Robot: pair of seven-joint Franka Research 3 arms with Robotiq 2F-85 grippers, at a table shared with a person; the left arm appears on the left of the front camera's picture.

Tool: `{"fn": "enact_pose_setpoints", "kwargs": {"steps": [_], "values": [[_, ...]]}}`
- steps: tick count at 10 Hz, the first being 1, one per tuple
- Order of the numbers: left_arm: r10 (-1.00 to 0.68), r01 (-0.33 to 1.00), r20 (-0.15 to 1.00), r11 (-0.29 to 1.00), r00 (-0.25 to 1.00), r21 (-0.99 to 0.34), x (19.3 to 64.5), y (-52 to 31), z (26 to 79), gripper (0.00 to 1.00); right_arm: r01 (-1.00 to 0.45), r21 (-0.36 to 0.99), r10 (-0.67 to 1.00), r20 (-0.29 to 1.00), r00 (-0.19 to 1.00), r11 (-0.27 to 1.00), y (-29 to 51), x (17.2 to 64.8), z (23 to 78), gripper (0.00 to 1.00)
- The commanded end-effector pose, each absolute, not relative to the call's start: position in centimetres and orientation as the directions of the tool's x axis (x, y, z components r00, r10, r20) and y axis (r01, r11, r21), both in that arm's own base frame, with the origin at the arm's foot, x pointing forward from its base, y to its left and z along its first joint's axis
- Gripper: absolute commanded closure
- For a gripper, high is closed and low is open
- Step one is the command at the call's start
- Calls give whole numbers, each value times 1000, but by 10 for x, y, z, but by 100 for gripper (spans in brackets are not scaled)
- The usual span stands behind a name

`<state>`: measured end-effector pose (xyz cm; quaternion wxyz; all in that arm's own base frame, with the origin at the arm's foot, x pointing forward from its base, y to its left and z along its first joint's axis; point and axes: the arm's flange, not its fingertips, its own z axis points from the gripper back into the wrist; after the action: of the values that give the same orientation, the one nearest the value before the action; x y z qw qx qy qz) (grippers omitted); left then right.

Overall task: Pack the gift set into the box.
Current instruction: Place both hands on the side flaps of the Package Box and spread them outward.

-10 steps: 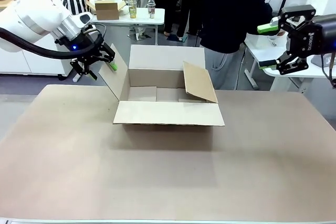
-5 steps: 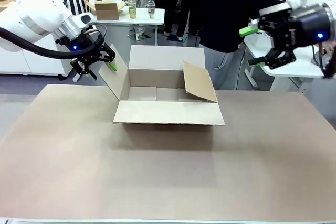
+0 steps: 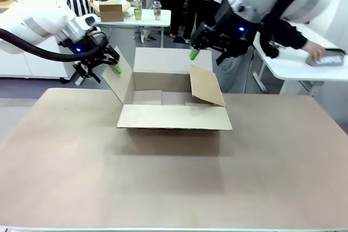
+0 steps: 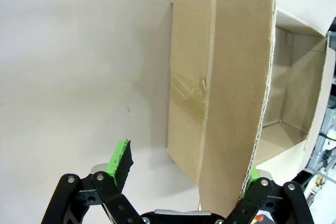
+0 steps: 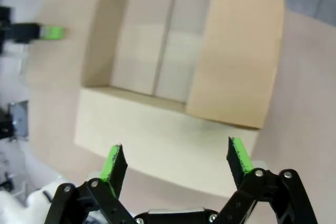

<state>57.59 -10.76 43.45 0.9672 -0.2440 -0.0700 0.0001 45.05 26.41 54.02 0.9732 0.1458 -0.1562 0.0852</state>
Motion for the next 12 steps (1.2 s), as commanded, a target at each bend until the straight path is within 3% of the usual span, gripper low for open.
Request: {"fn": "enact_pose_setpoints", "kwargs": {"steps": [1, 2, 5, 6, 12], "values": [[47, 21, 136, 887, 990, -461, 575, -107, 436, 0, -124, 235, 40, 332, 942, 964, 256, 457, 543, 0], [47, 21, 136, 887, 990, -461, 575, -107, 436, 0, -211, 257, 120, 329, 937, 943, 264, 450, 540, 0], [47, 21, 136, 887, 990, -461, 575, -107, 436, 0, -190, 232, 110, 320, 941, 954, 262, 454, 536, 0], [47, 21, 136, 887, 990, -461, 575, -107, 436, 0, -169, 116, 120, 347, 930, 979, 290, 481, 526, 0], [47, 21, 136, 887, 990, -461, 575, -107, 436, 0, -75, -130, 110, 287, 952, 989, 362, 555, 458, 0]]}}
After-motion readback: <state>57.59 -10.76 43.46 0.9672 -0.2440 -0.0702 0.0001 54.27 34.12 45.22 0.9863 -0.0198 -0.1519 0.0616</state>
